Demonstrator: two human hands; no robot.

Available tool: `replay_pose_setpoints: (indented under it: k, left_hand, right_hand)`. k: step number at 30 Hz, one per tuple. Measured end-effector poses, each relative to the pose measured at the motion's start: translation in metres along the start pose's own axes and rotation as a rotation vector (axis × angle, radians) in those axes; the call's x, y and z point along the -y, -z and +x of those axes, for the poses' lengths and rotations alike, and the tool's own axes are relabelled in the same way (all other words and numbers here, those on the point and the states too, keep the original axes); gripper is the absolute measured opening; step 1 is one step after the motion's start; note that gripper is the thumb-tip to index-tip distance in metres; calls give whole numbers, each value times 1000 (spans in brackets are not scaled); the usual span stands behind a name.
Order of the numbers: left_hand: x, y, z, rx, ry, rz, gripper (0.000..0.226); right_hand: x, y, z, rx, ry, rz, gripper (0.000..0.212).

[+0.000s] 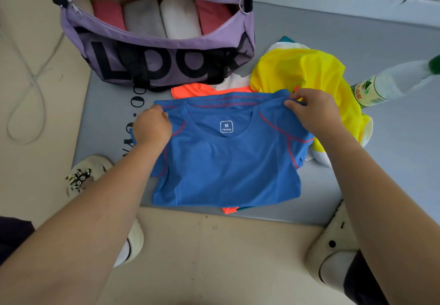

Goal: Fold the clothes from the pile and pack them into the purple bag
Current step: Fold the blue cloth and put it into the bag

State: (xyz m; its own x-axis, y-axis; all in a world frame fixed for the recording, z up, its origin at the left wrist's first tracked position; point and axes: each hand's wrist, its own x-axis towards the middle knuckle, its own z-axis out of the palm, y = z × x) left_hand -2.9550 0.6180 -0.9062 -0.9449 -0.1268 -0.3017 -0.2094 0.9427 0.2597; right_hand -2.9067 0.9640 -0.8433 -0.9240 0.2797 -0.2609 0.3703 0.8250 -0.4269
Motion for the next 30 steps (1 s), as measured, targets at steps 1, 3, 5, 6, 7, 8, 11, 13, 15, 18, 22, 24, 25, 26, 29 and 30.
replay_pose_setpoints:
  k: [1, 3, 5, 6, 7, 8, 11, 13, 15, 18, 22, 24, 25, 26, 29, 30]
  left_hand:
    - [1, -1, -1, 14, 5, 21, 25]
    - [2, -2, -3, 19, 20, 44, 24]
    - [2, -3, -6, -17, 24, 47, 23]
    - [2, -3, -7, -35, 24, 39, 22]
    - [1, -3, -7, -36, 27, 25, 21]
    - [0, -2, -7, -15, 29, 10, 21]
    - [-4, -4, -4, 84, -10, -25, 28]
    - [-9, -7, 0, 87, -51, -88, 35]
    - [-14, -8, 4, 91, -43, -142, 41]
    - [-16, -8, 11, 147, 5, -173, 31]
    - [-14, -6, 18, 91, -32, -316, 9]
    - [-14, -6, 21, 49, -70, -333, 8]
    - [-13, -7, 22, 41, -86, -326, 9]
    - [-13, -9, 23, 34, -98, -323, 10]
    - [-11, -11, 24, 24, -152, -323, 15]
    - [-11, -10, 25, 37, -198, -300, 22]
  right_hand:
    - [-1, 1, 0, 26, 4, -22, 22]
    - [0, 4, -2, 45, 29, -14, 21]
    - [0, 7, -1, 65, 48, 47, 19]
    - [-1, 8, -1, 94, 41, 40, 21]
    - [0, 9, 0, 129, 26, -23, 30]
    - [2, 9, 0, 164, 4, -126, 41]
    - [17, 0, 3, 148, -25, -353, 56]
    - [31, -10, 7, 99, -23, -381, 58]
    - [41, -18, 10, 95, -68, -364, 57]
    - [43, -19, 14, 110, -99, -91, 35]
    - [37, -16, 13, 27, -36, 198, 7]
    - [33, -17, 15, 37, -29, 84, 5]
    - [31, -18, 17, 39, -7, 0, 6]
    - [29, -19, 20, 25, 30, -69, 8]
    - [30, -22, 26, -25, 140, -163, 18]
    - [31, -23, 28, 1, 147, -181, 25]
